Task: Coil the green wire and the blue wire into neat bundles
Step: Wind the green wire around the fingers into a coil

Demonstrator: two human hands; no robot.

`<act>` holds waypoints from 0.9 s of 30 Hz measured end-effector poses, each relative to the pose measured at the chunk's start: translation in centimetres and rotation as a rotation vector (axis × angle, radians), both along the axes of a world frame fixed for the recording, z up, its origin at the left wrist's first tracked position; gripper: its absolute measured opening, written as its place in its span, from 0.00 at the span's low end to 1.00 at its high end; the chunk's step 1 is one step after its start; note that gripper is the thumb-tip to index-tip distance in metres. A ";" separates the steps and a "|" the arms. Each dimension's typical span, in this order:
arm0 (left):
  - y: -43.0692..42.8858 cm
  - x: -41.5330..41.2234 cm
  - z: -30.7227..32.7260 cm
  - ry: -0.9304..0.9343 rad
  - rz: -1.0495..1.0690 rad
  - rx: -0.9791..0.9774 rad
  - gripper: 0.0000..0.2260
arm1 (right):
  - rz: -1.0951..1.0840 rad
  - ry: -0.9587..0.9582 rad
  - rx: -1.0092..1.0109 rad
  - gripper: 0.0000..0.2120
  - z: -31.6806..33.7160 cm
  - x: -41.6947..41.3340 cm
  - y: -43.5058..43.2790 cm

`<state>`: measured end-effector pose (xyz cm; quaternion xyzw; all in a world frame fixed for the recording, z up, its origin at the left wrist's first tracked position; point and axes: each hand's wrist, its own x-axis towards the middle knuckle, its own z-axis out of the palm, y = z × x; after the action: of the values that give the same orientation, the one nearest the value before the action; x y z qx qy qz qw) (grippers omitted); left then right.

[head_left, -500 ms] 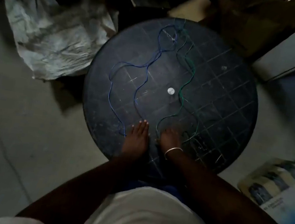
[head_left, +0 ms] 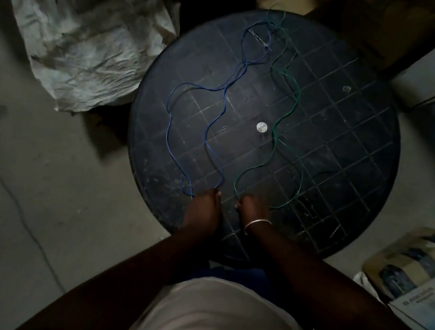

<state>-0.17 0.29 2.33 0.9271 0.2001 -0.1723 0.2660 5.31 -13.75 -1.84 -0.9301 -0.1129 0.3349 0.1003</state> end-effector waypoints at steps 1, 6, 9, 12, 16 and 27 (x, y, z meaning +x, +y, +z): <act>-0.1 0.2 0.4 0.039 0.057 -0.062 0.17 | -0.013 0.003 0.035 0.10 0.7 -0.1 0.3; -0.4 1.4 1.6 0.102 0.543 -0.623 0.19 | 0.071 0.064 0.206 0.13 3.7 -2.2 2.4; 1.2 0.7 2.3 -0.021 0.657 -0.724 0.10 | 0.045 0.064 0.299 0.19 6.0 -3.0 3.1; 2.4 0.4 4.9 -0.148 0.665 -0.727 0.11 | 0.024 -0.034 0.393 0.22 9.2 -3.2 2.6; 3.9 0.1 9.3 -0.167 0.545 -0.686 0.13 | -0.192 -0.356 0.578 0.16 12.0 -2.1 1.4; 3.9 0.7 22.0 -0.066 0.250 -1.135 0.14 | 0.004 -0.354 0.710 0.14 14.0 -0.1 3.5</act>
<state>0.50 4.22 24.29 0.6136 0.1758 -0.1908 0.7458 5.24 -10.21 12.19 -0.8807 -0.2389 0.1094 0.3941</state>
